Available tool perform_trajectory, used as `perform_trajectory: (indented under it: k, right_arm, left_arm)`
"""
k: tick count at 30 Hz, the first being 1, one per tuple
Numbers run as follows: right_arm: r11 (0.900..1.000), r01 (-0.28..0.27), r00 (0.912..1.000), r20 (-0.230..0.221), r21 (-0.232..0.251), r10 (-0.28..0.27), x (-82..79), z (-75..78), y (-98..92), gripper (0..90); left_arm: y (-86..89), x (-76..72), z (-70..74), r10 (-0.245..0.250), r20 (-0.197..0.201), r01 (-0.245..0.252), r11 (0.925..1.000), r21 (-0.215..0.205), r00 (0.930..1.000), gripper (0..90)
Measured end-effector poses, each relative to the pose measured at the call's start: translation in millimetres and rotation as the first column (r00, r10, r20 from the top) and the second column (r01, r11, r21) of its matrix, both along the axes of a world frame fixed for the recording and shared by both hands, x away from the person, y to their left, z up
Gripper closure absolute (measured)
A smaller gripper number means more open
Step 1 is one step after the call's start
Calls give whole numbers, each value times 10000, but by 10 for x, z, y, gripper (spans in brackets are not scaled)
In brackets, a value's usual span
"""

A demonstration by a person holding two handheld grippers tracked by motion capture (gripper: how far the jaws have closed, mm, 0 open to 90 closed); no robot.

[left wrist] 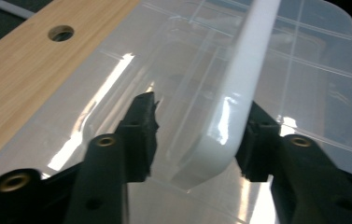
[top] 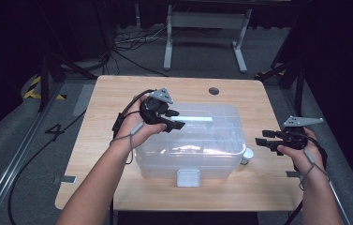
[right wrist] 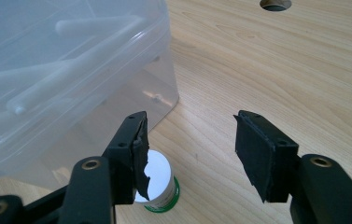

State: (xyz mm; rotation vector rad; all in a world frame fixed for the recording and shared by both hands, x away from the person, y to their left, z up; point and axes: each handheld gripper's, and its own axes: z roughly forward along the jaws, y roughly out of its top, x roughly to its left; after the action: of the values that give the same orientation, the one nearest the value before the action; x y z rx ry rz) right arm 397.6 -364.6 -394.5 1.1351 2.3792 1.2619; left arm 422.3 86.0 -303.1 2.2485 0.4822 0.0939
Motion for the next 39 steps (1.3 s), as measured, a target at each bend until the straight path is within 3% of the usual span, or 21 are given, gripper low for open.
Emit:
perform_trajectory:
  k: [3, 10, 13, 16, 19, 32, 39]
  right_arm:
    - [10000, 46, 10000, -44, -4, -46, -3, -4, -5, 449]
    - [10000, 23, 10000, -47, 11, -23, -5, -16, -9, 450]
    - [10000, 7, 10000, -59, 19, -7, -7, -18, -5, 450]
    - [10000, -3, 10000, 10, 7, 3, -14, -9, 2, 451]
    - [10000, -30, 10000, 81, 33, 30, -20, 2, 7, 455]
    - [9999, -70, 9999, 109, 109, 69, -46, -3, 23, 492]
    - [9997, -217, 9996, 156, 79, 216, -98, 18, 38, 654]
  left_arm:
    - [-22, -16, 1, -157, 5, 157, 9999, -63, 9999, 673]
    - [-34, -30, 15, -163, 333, 157, 9997, 165, 9993, 686]
    - [-53, -26, 49, -142, 403, 123, 9988, 469, 9991, 689]
    - [-101, -14, 112, -112, 649, 43, 9944, 1058, 9978, 694]
    - [-114, 14, 159, -91, 662, 8, 9922, 1247, 9978, 695]
    - [-89, 239, 286, 246, 201, -261, 9964, 802, 9995, 690]
    - [-97, 344, 340, 347, 57, -351, 9956, 872, 9994, 690]
